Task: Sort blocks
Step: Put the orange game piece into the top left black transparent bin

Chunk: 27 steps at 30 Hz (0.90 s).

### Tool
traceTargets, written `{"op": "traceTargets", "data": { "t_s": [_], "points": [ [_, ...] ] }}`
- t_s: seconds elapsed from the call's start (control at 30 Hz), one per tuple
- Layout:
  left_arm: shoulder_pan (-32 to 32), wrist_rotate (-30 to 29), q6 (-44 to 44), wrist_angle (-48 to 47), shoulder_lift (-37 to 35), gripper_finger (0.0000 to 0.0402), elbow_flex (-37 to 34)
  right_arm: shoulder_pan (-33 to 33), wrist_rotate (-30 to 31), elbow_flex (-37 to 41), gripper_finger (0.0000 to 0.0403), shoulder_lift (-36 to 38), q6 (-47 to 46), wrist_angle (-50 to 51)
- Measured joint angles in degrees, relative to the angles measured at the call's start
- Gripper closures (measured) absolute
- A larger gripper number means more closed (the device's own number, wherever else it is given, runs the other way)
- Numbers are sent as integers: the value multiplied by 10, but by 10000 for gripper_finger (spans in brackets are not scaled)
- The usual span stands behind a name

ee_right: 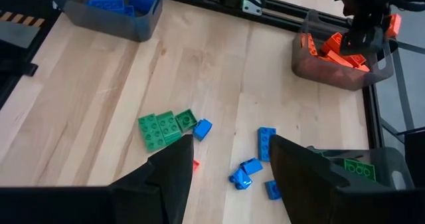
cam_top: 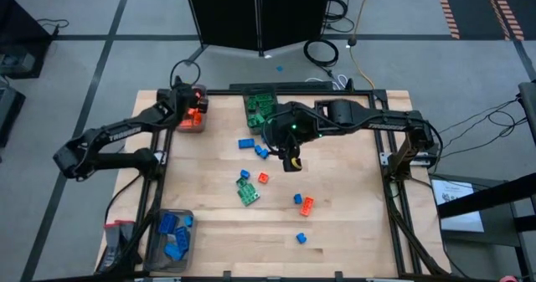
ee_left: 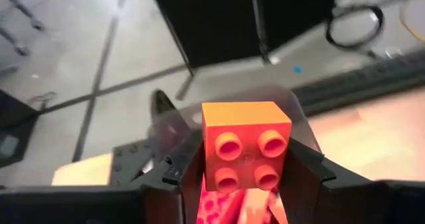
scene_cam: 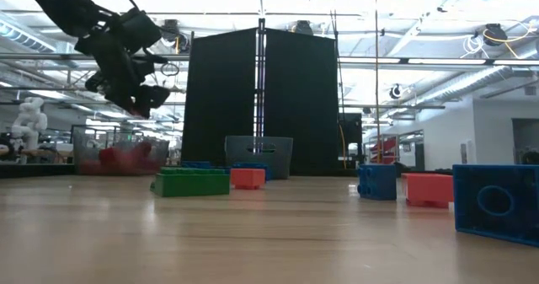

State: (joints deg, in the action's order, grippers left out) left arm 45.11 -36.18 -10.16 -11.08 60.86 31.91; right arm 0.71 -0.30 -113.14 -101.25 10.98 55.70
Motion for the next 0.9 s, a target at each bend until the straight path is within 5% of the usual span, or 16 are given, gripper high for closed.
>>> {"op": "traceTargets", "data": {
  "t_s": [0.2,0.57,0.73,0.9],
  "points": [
    [11,48,40,-54,0,225,10,4,0,0,213,0,0,0],
    [9,72,84,-83,0,114,11,15,0,0,213,0,-7,7],
    [-2,260,75,-72,-2,101,11,23,-1,8,213,0,-44,24],
    [-36,439,64,-42,-9,101,11,51,2,110,213,0,-83,-67]
  ]
}}
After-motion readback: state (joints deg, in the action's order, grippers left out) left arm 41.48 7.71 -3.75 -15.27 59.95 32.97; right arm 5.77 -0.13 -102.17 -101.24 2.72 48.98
